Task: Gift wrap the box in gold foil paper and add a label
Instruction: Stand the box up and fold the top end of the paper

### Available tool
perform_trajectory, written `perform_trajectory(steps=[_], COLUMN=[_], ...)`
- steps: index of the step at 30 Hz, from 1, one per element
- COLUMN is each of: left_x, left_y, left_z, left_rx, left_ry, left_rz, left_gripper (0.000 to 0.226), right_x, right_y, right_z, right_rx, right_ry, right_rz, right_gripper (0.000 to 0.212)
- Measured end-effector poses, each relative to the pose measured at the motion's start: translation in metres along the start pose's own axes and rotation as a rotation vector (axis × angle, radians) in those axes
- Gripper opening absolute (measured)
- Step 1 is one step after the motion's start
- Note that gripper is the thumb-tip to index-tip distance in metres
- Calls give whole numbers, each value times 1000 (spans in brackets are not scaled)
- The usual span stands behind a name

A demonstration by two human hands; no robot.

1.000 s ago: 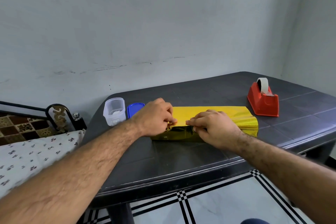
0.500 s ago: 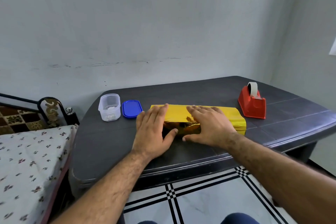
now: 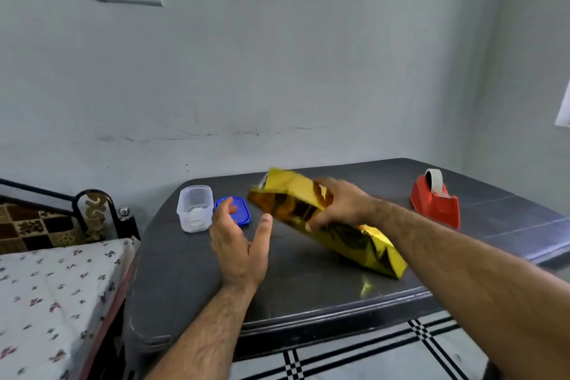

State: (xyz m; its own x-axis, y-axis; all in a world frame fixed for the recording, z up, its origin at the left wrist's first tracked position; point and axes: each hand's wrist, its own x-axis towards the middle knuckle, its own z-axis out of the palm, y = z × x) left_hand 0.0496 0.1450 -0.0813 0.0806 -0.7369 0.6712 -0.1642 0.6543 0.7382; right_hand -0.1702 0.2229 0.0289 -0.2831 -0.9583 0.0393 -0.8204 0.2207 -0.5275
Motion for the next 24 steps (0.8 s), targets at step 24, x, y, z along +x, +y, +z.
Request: perform_trajectory(steps=[24], left_x=[25], left_y=[36], left_z=[47], left_rx=[-517], left_ry=[-656], left_rz=[-371], left_gripper=[112], right_x=[-16], right_y=[31], right_z=[21], right_rx=[986], right_ry=[239], right_rz=[-273], right_gripper=[80])
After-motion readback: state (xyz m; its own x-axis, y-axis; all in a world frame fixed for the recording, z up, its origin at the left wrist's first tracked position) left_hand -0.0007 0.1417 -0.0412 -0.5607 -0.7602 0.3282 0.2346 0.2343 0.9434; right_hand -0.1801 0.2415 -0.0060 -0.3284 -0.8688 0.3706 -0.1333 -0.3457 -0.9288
